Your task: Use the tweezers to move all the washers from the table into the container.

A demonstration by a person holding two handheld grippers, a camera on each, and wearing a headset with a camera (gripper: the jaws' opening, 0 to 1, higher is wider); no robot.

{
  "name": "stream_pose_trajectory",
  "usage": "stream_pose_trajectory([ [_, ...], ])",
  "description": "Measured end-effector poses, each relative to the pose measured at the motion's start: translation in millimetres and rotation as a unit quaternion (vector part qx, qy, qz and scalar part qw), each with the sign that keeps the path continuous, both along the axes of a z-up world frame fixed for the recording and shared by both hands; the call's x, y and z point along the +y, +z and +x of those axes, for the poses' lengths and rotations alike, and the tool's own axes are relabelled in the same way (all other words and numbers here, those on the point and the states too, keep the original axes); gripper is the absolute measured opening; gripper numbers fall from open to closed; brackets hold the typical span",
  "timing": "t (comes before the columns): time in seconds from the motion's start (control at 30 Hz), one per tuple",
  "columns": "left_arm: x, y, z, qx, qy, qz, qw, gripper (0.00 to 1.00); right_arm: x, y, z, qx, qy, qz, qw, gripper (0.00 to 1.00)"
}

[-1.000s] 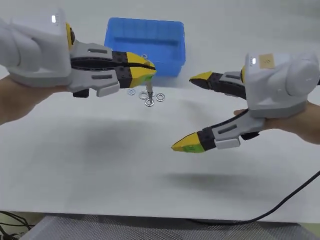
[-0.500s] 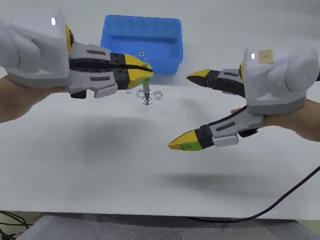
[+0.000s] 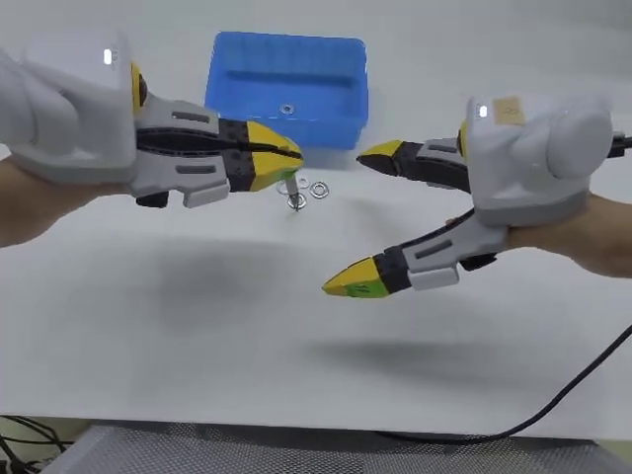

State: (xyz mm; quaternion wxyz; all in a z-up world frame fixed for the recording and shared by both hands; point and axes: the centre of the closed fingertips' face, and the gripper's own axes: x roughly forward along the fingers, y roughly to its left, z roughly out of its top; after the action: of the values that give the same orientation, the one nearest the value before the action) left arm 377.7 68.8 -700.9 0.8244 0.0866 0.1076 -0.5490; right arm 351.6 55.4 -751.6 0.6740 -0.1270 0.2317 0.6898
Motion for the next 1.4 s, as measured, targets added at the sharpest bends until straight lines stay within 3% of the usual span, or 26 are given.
stream_pose_trajectory([
  [0.03, 0.0, -0.2, -0.5, 0.000, -0.002, 0.001, 1.0000, 0.05, 4.5, -0.9, 0.8, 0.006, 0.005, -0.003, 1.0000, 0.83],
  [0.2, 0.1, -0.8, -0.7, 0.002, -0.002, 0.005, 1.0000, 0.05, 21.0, -3.6, 8.9, -0.010, 0.020, -0.012, 0.9997, 0.71],
  [0.3, -1.5, -1.3, -2.0, 0.001, -0.007, 0.011, 0.9999, 0.05, 29.3, -4.8, 13.2, -0.014, 0.032, -0.019, 0.9992, 0.56],
  [0.43, -2.6, -1.6, -2.4, 0.001, -0.010, 0.013, 0.9999, 0.05, 37.7, -9.0, 16.9, -0.028, 0.043, -0.027, 0.9983, 0.51],
  [0.5, -2.0, -1.7, -1.8, 0.003, -0.009, 0.013, 0.9999, 0.05, 40.8, -11.2, 16.3, -0.031, 0.052, -0.030, 0.9977, 0.44],
  [0.57, -2.0, -2.0, -2.9, 0.002, -0.013, 0.018, 0.9998, 0.05, 40.1, -16.5, 19.8, -0.059, 0.067, -0.043, 0.9951, 0.31],
  [0.6, -2.1, -2.2, -3.5, 0.002, -0.014, 0.020, 0.9997, 0.05, 40.9, -18.1, 20.7, -0.058, 0.068, -0.043, 0.9951, 0.27],
  [0.67, -3.0, -2.6, -4.5, 0.001, -0.018, 0.025, 0.9995, 0.05, 40.7, -19.8, 20.9, -0.046, 0.070, -0.043, 0.9956, 0.25],
  [0.93, -7.7, -3.1, -4.9, -0.002, -0.026, 0.032, 0.9991, 0.05, 40.8, -20.9, 18.3, -0.058, 0.091, -0.048, 0.9930, 0.14],
  [1.17, -7.2, -2.9, -7.8, -0.004, -0.023, 0.041, 0.9989, 0.05, 42.2, -22.8, 15.6, -0.095, 0.110, -0.060, 0.9875, 0.11],
  [1.4, -3.3, 0.5, -6.2, -0.004, -0.007, 0.045, 0.9990, 0.06, 45.1, -21.6, 13.6, -0.104, 0.120, -0.059, 0.9855, 0.10],
])
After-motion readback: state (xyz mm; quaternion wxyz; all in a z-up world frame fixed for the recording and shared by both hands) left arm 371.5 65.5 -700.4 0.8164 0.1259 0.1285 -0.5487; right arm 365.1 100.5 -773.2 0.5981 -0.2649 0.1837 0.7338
